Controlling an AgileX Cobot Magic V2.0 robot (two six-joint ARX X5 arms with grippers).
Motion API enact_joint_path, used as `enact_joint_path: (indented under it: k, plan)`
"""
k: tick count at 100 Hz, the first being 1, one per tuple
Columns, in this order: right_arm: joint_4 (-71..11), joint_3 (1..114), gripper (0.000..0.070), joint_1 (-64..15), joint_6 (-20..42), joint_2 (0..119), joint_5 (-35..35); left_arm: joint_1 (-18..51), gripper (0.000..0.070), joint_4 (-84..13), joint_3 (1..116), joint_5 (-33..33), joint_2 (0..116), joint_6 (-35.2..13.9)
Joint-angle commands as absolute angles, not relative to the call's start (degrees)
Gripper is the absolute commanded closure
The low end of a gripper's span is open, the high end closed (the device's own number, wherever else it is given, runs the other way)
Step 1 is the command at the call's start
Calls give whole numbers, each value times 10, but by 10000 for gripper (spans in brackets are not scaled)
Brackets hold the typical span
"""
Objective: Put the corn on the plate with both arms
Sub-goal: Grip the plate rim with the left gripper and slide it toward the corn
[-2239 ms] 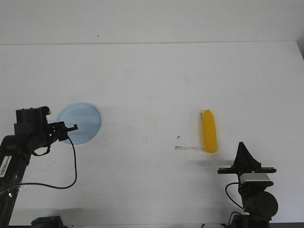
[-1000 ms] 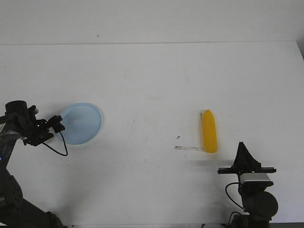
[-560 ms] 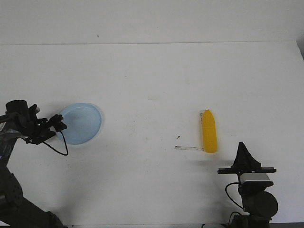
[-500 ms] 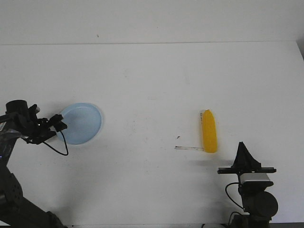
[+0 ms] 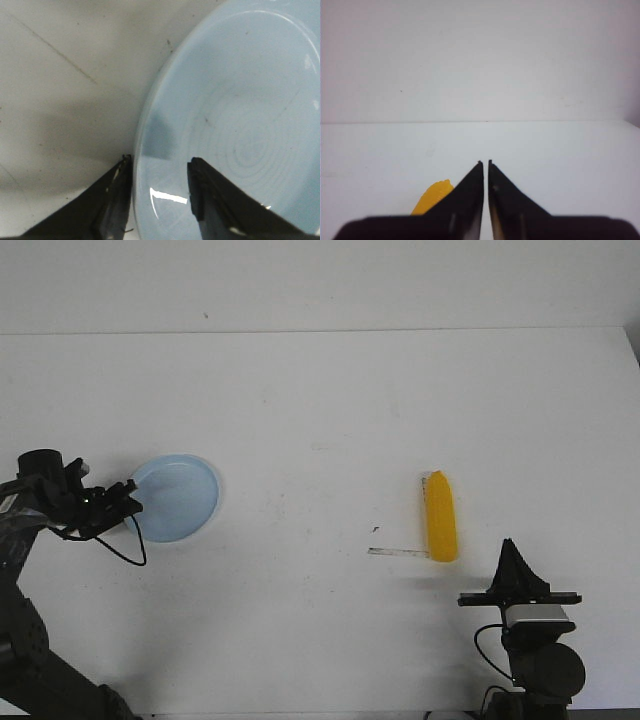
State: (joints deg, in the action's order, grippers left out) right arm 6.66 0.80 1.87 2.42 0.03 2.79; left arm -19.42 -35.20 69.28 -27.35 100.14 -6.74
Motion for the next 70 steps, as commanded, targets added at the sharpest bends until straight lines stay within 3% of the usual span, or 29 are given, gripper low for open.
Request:
enact_joint_path:
  k: [1, 6, 20, 47, 70]
  plan:
    - [72, 7, 684, 18, 30, 1, 26, -191, 507, -361, 693, -273, 1028, -61]
    - [72, 7, 684, 18, 30, 1, 26, -191, 520, -361, 693, -273, 1028, -60]
    - [72, 7, 684, 18, 30, 1, 26, -191, 672, -361, 693, -273, 1028, -61]
    - [72, 7, 684, 18, 30, 1, 26, -191, 700, -364, 693, -278, 1028, -72]
    - [72, 7, 684, 18, 30, 1, 26, -189, 700, -363, 693, -356, 1027, -80]
